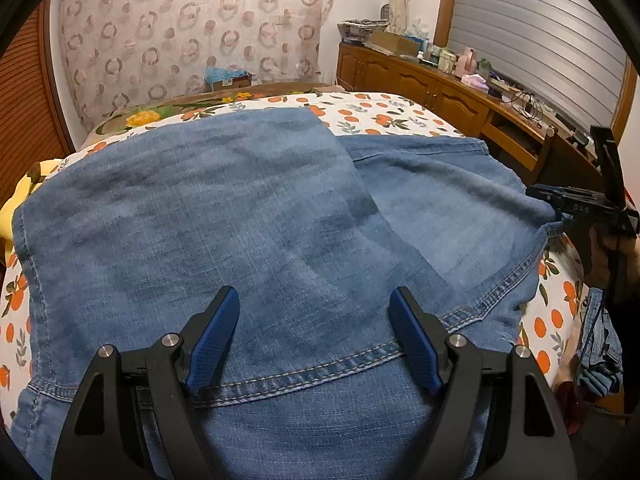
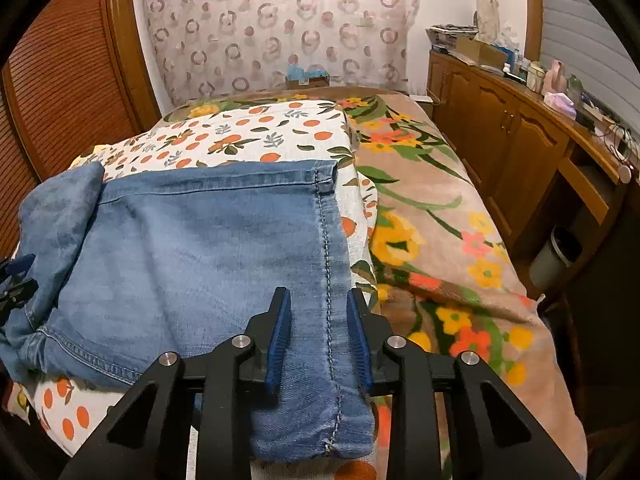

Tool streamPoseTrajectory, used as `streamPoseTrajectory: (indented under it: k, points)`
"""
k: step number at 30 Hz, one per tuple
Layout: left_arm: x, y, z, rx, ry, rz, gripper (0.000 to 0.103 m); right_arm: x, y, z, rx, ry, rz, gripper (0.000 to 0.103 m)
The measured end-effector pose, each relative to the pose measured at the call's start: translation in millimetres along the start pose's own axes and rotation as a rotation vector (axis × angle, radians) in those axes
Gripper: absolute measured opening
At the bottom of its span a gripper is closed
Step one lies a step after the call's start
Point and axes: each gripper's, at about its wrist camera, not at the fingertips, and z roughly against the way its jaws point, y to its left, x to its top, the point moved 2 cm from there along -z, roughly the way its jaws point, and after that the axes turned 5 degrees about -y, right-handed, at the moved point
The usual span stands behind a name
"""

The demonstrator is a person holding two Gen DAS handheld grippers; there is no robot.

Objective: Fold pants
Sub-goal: 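Move the right tool to the jeans hem edge and pinch it, then lift the hem with the right tool and fold it over the jeans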

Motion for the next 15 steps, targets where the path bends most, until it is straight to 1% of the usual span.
streamPoseTrajectory:
  k: [2,6,10,12,13,14,15]
  points:
    - [-1.1,-0.6,-0.7,0.001,0.000,-0.001,0.079,-0.9,1.7,0.9,-0.002,0.005,0.015,0.022]
    - [-1.6,-0.9,-1.1,0.002,0.000,-0.001,0.079,-2.4,4.8,1.8,-0.019,0.012,0.048,0.021]
    - [-1.6,-0.7,-1.1,0.002,0.000,-0.002,0.079,-0.3,3.3,1.1,-0.021,0.015,0.052,0.020]
    - [-1.8,-0.7,-1.3,0.002,0.000,-0.001,0.079,0.2,5.9,0.2,-0.043,0.015,0.065,0.013]
    - [-1.7,-0.7,-1.1,0.001,0.000,-0.001,0.079,-0.2,5.8,0.6,-0.042,0.015,0.068,0.012]
    - [-1.8,-0.8,-1.2,0.001,-0.001,-0.001,0.079,-0.2,5.7,0.7,-0.032,0.017,0.068,0.007]
    - [-1.9,-0.9,-1.3,0.001,0.000,-0.001,0.079,-0.1,6.0,1.3,-0.024,0.018,0.068,0.006]
